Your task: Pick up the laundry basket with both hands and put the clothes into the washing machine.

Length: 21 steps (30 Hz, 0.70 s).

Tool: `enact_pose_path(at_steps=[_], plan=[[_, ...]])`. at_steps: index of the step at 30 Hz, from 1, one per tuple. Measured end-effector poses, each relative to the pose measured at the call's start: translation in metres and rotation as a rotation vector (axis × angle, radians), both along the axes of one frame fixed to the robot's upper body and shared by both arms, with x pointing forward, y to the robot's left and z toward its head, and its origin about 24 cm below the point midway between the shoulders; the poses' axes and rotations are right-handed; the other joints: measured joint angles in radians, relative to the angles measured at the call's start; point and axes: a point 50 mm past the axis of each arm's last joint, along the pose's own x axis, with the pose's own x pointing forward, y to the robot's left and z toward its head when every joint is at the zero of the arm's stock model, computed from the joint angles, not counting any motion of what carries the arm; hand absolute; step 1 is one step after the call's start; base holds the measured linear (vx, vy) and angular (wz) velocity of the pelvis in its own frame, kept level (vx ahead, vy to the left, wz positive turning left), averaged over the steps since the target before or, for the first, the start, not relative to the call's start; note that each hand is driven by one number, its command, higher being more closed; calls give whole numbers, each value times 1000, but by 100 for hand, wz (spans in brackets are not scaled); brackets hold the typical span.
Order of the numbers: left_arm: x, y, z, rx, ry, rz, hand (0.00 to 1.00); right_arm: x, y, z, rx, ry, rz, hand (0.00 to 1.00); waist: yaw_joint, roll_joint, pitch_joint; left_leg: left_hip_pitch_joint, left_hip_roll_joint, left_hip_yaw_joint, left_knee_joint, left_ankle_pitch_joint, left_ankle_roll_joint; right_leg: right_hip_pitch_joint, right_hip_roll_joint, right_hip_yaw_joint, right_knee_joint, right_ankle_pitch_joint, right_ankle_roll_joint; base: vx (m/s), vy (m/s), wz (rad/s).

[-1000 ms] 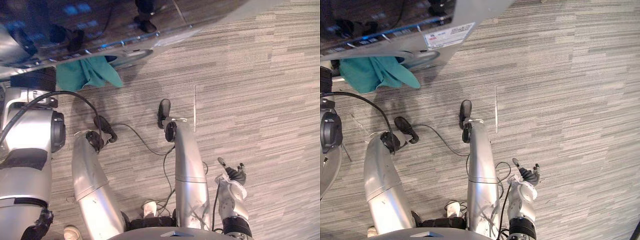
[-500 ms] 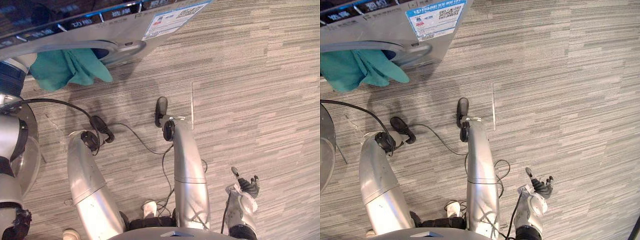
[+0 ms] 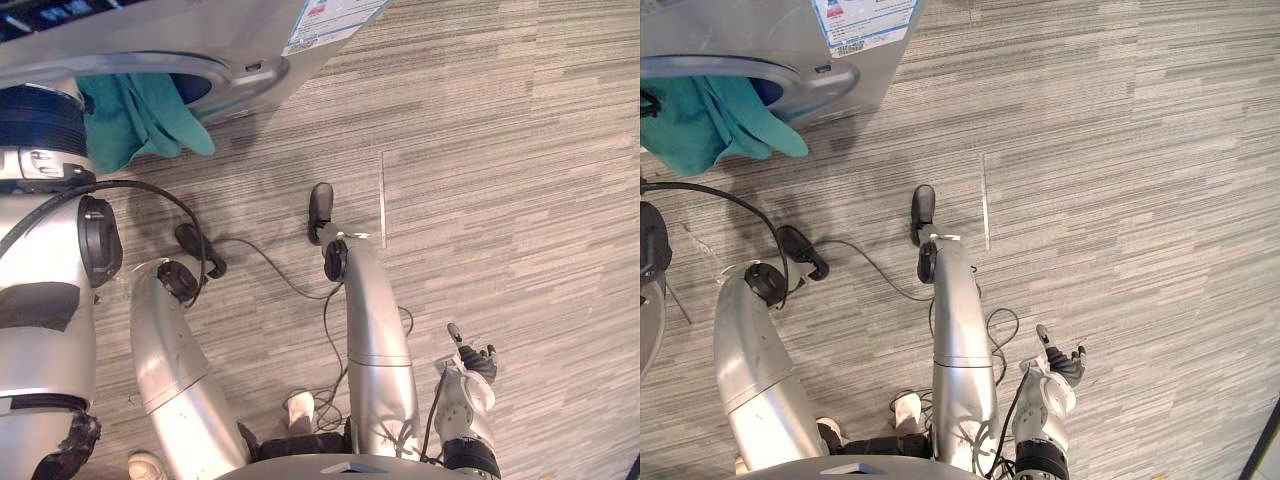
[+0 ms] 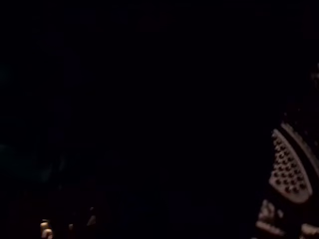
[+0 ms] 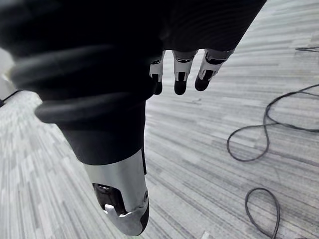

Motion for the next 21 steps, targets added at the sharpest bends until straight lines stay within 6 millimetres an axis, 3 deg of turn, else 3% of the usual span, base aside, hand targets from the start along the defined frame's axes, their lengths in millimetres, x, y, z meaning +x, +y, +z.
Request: enact_pose_path(at_steps=[6, 7, 14, 17, 21], plan=[[-19, 13, 10, -125, -118, 40, 100, 1, 0, 3, -14, -8, -1, 0, -3, 0, 0, -16, 10, -2, 19, -5, 2, -16, 3, 1, 13, -2, -2, -33, -7, -3], [-24, 14, 14, -129, -138, 47, 0, 0, 0, 2, -12, -4, -1, 0, -3, 0, 0, -23, 11, -6, 25, -7, 2, -22, 3, 0, 19, -2, -2, -50, 0, -4], [-36, 26, 17, -109, -148, 140, 0, -3, 1, 0, -9, 4, 1, 0, -8, 0, 0, -40, 13, -13, 46, -13, 5, -39, 2, 2, 38, -4, -4, -55, 2, -2], [-45, 41, 18, 167, 1, 385, 0, -5, -3, -1, -22, 7, 5, 0, -3, 0, 0, -40, 13, -16, 47, -12, 2, -40, 3, 0, 44, -5, -6, -55, -14, 1], [-42, 33, 24, 484, 135, 550, 0, -11, -10, -4, -43, 24, 9, 0, 7, 0, 0, -40, 10, -17, 46, -8, 4, -39, -1, -3, 47, -5, -7, -62, -13, 5]])
